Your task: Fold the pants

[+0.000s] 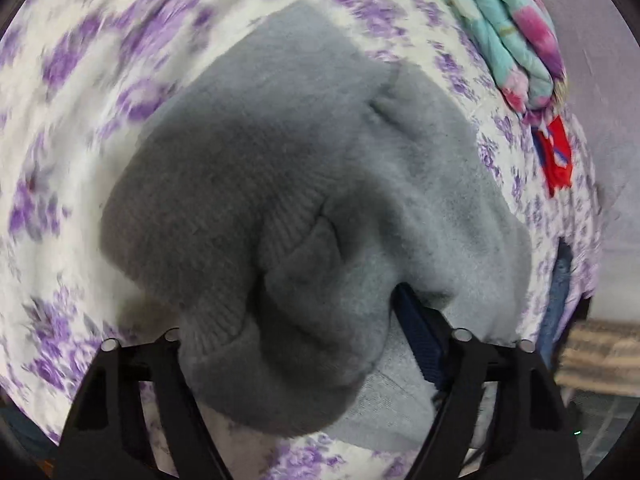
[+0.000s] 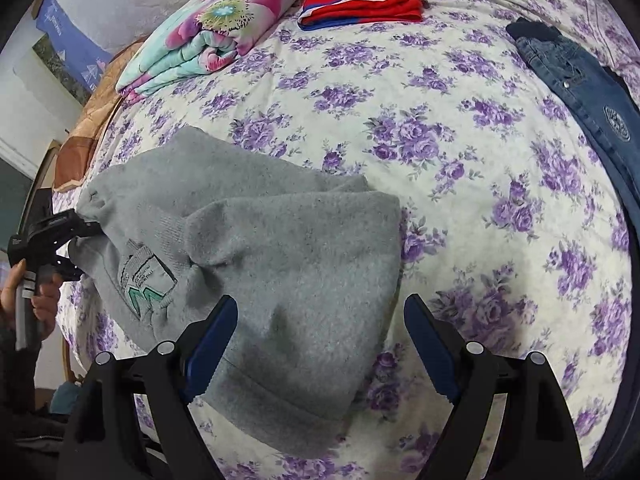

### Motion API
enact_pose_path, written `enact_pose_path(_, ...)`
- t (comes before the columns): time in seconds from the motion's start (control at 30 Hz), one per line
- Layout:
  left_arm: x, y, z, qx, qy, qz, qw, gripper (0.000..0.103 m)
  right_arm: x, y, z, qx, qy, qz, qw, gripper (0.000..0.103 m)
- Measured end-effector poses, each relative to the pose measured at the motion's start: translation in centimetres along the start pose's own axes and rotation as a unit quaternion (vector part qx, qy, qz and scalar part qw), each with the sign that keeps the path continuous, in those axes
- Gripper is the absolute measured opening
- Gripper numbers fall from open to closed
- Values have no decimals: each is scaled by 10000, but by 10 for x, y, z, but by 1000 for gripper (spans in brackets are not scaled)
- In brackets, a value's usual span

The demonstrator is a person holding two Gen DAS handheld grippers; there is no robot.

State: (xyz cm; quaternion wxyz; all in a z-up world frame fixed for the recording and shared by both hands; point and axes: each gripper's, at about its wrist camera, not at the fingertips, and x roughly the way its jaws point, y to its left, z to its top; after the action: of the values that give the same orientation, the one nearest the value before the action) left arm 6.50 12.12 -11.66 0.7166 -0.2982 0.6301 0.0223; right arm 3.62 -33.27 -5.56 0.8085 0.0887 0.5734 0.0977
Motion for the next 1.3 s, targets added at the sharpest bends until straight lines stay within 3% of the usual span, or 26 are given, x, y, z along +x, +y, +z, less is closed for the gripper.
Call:
enact_pose_path(0.03,-3,-7,-2,241,-78,17,9997,34,0,1,0,-8,-10,13,10000,86)
enact_pose_path(0.1,-20,-25,-11,575,-273,-19,9980,24,-1,4,-1,-65,-53,57,9999,86)
enact_pose_path(0.17,-43,-49,-21,977,-525,-29,9938,22,-3,4,0,-88,-92,76,9999,86)
enact_pose_path(0.27,-88,-113,-48,2012,-838,-358,9753,22,-8,1,3,-14,-193,115,9997,86)
enact_pose_path(0.37,-108,-181,-86,3071,-910,-750,9443,25,-13,-6,7,106,-275,117,9995,86)
enact_pose_path(0.4,-104,-206,-103,3476,-851,-816,9302,30,-14,-9,7,159,-300,119,9994,86)
enact_pose_path(0.47,-84,-233,-125,3950,-581,-938,9120,55,-15,-15,6,274,-318,156,9990,86)
enact_pose_path(0.5,-61,-245,-135,4151,-290,-961,9042,85,-15,-18,5,331,-314,177,9988,86)
enact_pose_path(0.53,-39,-251,-142,4252,-5,-954,9001,96,-15,-22,3,409,-294,199,9985,86)
enact_pose_path(0.57,-18,-254,-146,4282,245,-945,8984,95,-13,-26,2,493,-246,212,9983,86)
enact_pose_path(0.63,17,-251,-147,4209,760,-847,8999,92,-8,-35,-3,679,-9,116,9976,86)
enact_pose_path(0.67,20,-247,-146,4135,821,-932,9020,91,-6,-39,-5,731,90,19,9973,86)
enact_pose_path(0.77,-2,-240,-132,3833,702,-1226,9128,92,-13,-52,-8,1070,-32,441,9933,86)
enact_pose_path(0.97,-59,-197,-92,3192,-327,-1306,9381,95,-30,-54,3,1463,-460,1052,9826,86)
enact_pose_path(1.07,-56,-174,-76,2730,-634,-768,9568,96,-33,-44,13,1525,-632,1308,9776,86)
enact_pose_path(1.1,-45,-167,-74,2622,-633,-392,9622,96,-34,-39,16,1557,-707,1453,9745,87)
enact_pose_path(1.2,-22,-158,-78,2701,-573,181,9610,96,-32,-28,25,1593,-677,1674,9706,91)
enact_pose_path(1.3,3,-158,-89,2803,-338,289,9589,96,-19,-21,31,1668,-357,1436,9748,94)
